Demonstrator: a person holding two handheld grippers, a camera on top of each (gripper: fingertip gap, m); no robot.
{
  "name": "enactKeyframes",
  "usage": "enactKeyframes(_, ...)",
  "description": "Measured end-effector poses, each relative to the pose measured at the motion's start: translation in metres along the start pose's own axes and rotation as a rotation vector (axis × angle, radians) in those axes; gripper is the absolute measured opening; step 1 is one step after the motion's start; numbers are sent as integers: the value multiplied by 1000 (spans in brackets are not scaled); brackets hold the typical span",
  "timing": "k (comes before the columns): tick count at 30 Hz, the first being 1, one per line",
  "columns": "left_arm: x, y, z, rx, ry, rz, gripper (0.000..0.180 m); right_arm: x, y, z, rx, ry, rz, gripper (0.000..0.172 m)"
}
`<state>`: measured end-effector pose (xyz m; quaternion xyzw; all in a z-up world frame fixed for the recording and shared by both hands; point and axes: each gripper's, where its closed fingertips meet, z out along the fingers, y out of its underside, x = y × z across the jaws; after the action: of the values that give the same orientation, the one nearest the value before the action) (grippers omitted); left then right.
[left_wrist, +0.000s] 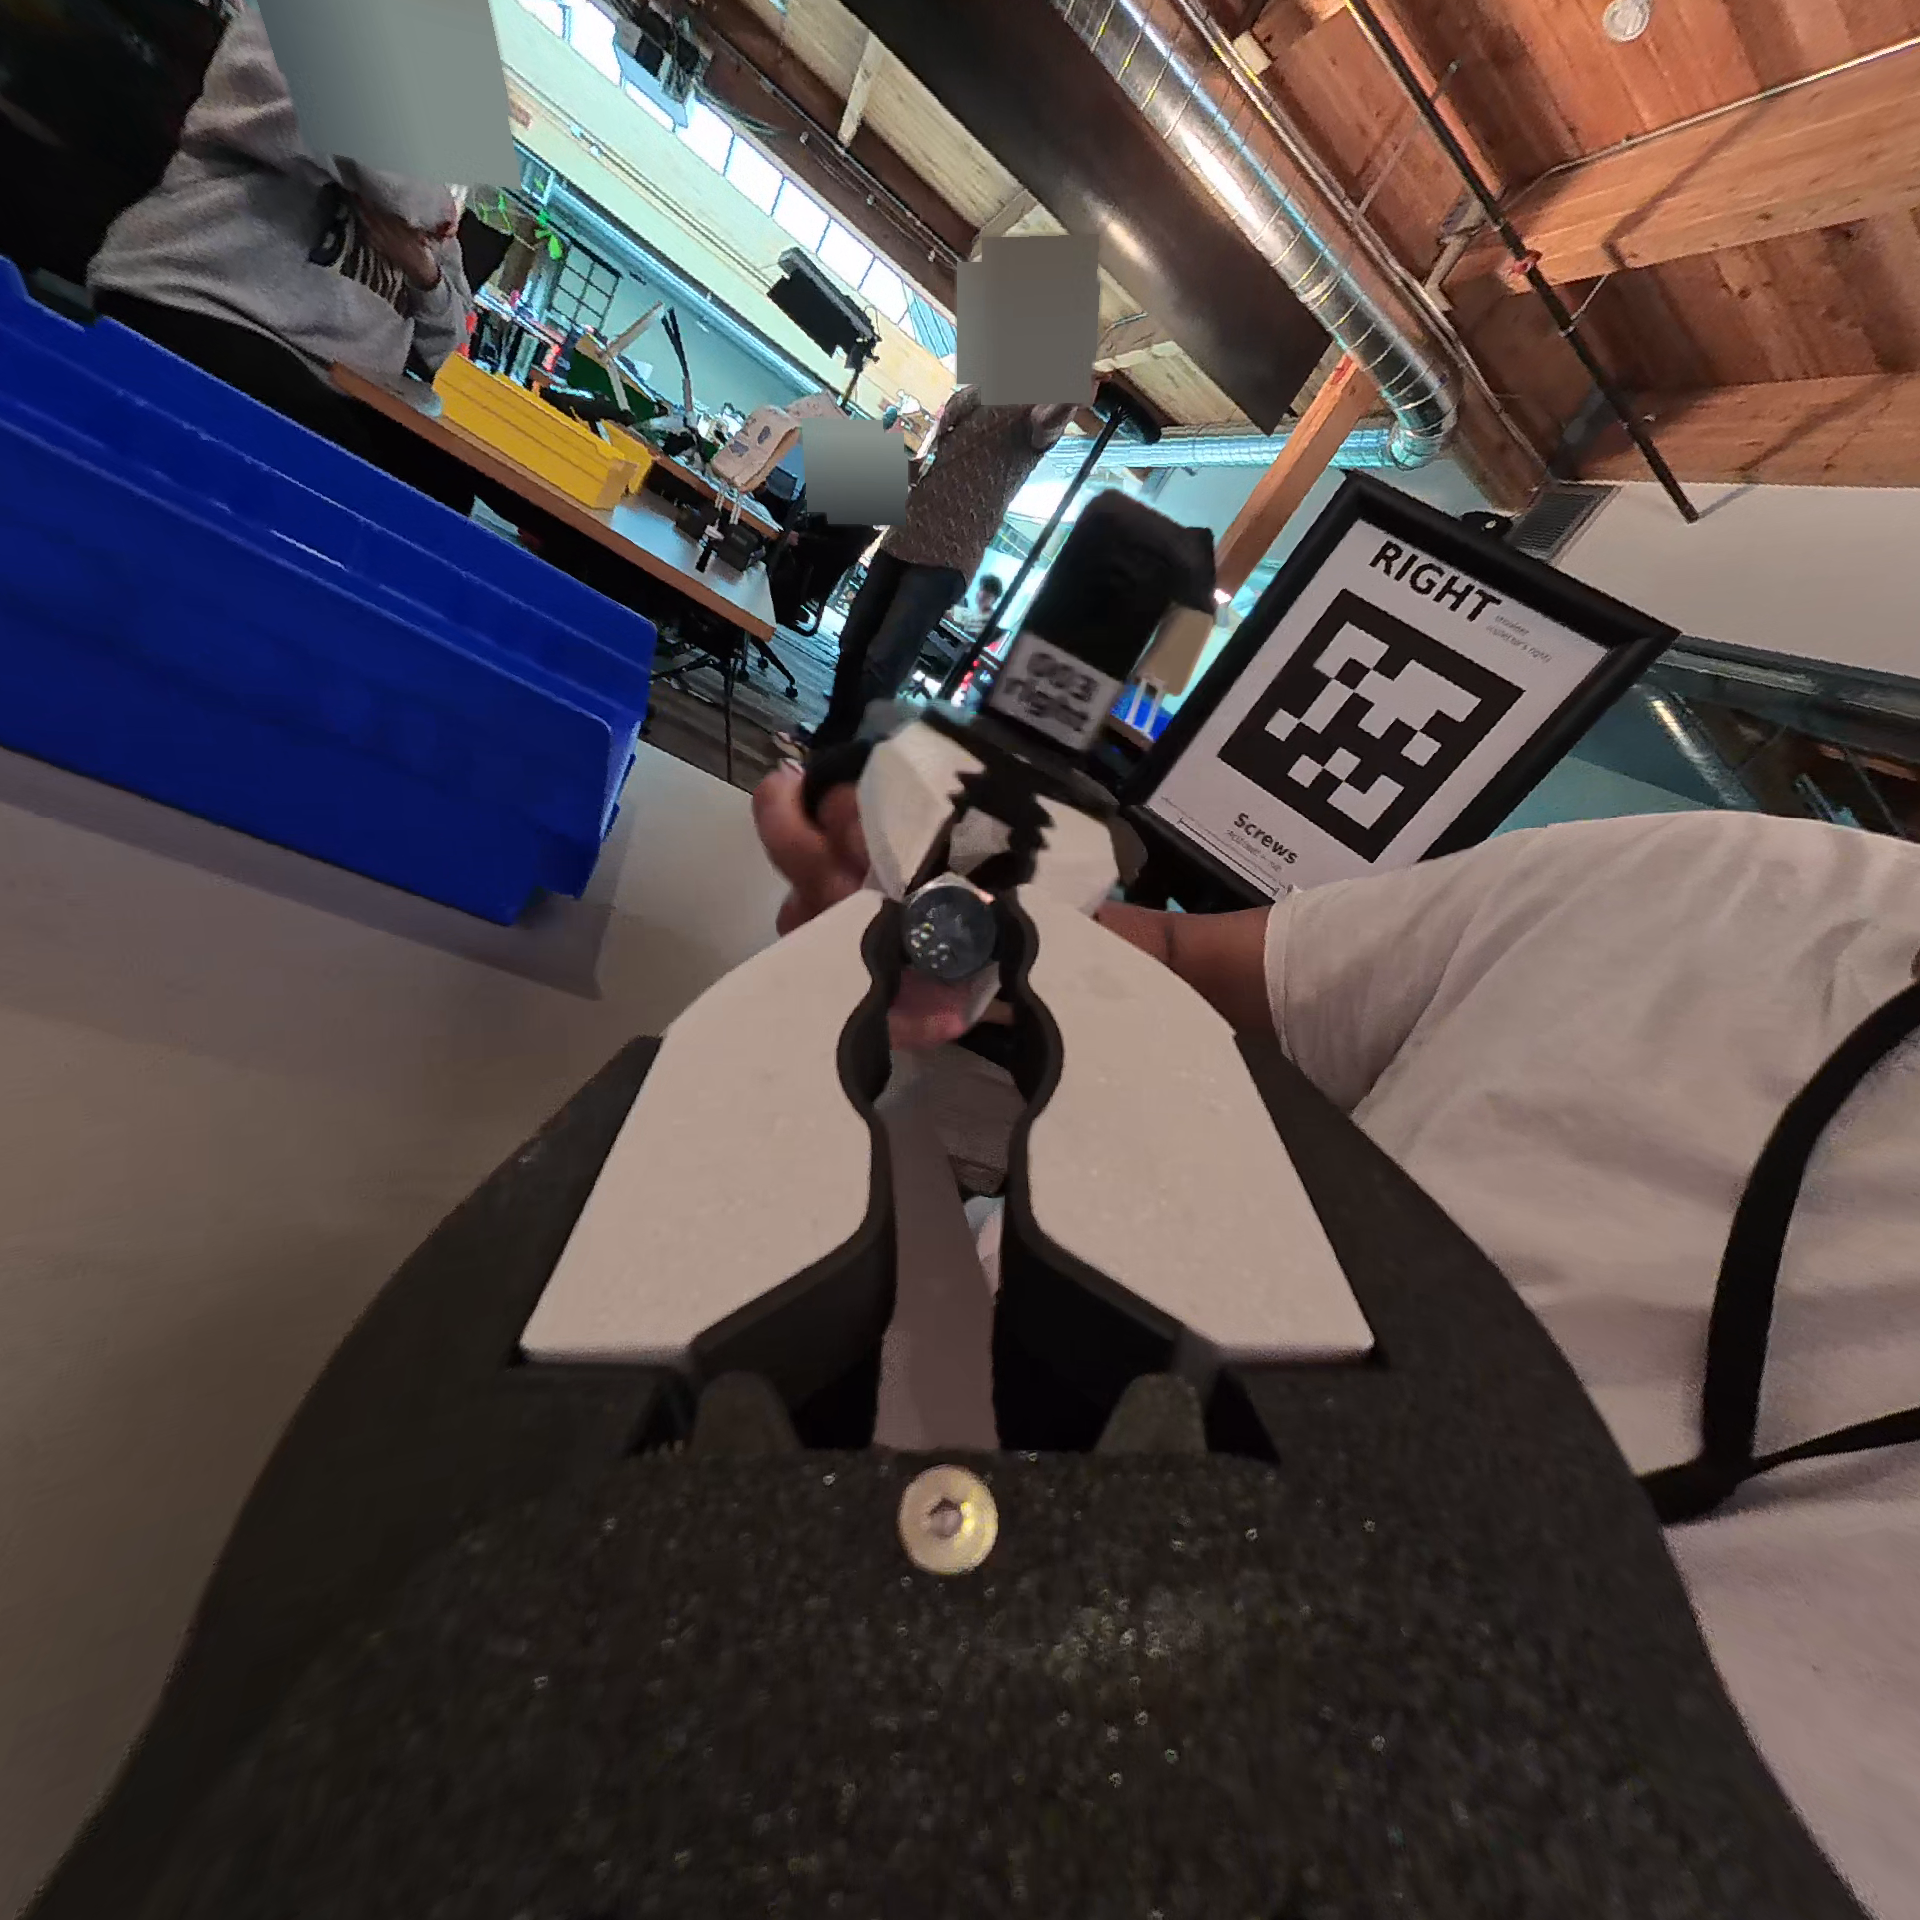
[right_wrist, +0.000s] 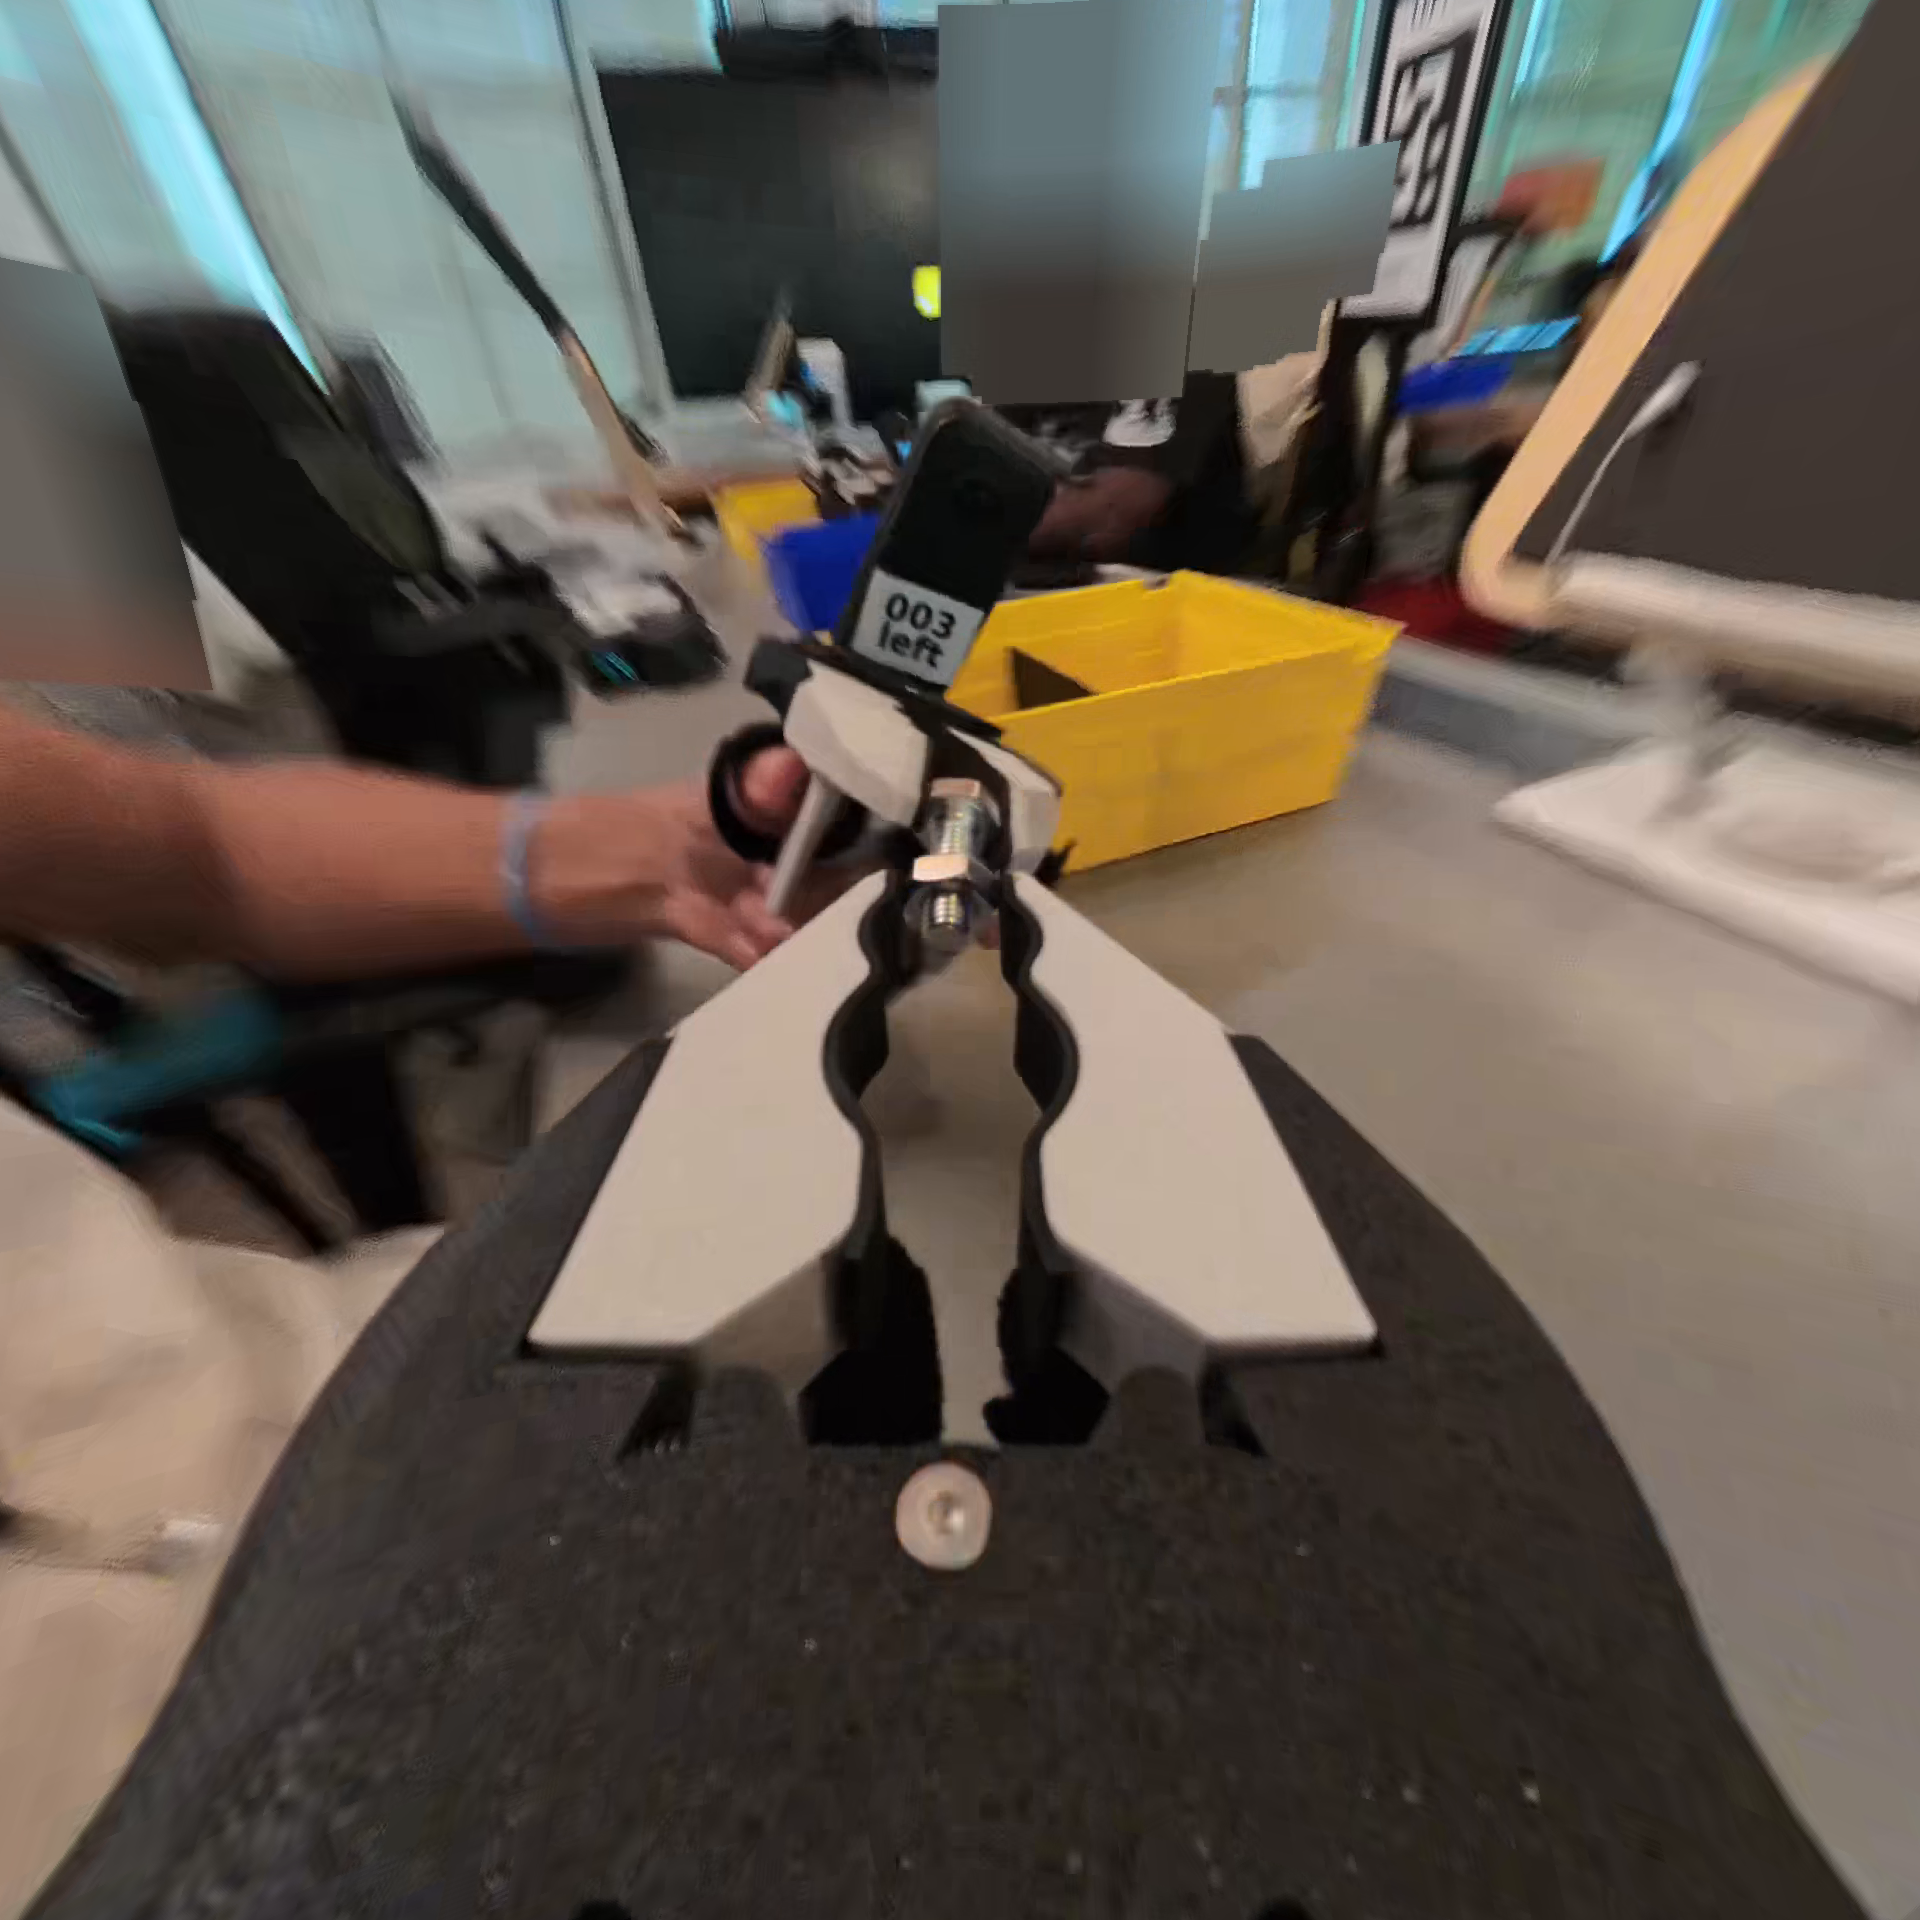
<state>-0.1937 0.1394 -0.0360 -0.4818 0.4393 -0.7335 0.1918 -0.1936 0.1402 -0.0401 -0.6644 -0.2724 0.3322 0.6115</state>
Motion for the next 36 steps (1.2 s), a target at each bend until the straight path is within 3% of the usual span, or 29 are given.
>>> enactKeyframes(6, -3, 1, -5, -10, -30, 58, 17, 2, 5, 6, 89, -366, 960, 17)
enactKeyframes(7, -4, 1, -4, -17, -36, 69, 17, 2, 6, 5, 100, -423, 1066, 17)
enactKeyframes(9, -3, 1, -3, -21, -36, 73, 17, 1, 6, 4, 108, -464, 1107, 18)
enactKeyframes(12, 0, -3, -4, 12, -9, 44, 17, 0, -2, 3, 96, -397, 889, 20)
enactKeyframes(15, 0, -13, -8, 72, -4, 13, 17, 7, -8, -3, 76, -240, 534, 38)
enactKeyframes(18, -5, -20, -14, 114, -31, -12, 17, 27, 3, -6, -44, 56, 26, 47)
enactKeyframes(21, -12, -18, -15, 101, -61, -33, 17, 34, 4, -12, -156, 336, -617, 53)
enactKeyframes(25, -15, -9, -7, 69, -34, -92, 17, 21, 12, -10, -257, 529, -1400, 45)
enactKeyframes(27, -14, 0, -1, 30, -19, -114, 17, 13, 20, -6, -249, 520, -1521, 43)
enactKeyframes(33, -6, 11, 10, -7, 14, -124, 17, 1, 12, -5, -175, 499, -1529, 19)
enactKeyframes(36, -4, 12, 11, -29, -3, -70, 17, 2, 12, -6, -175, 432, -1318, 19)
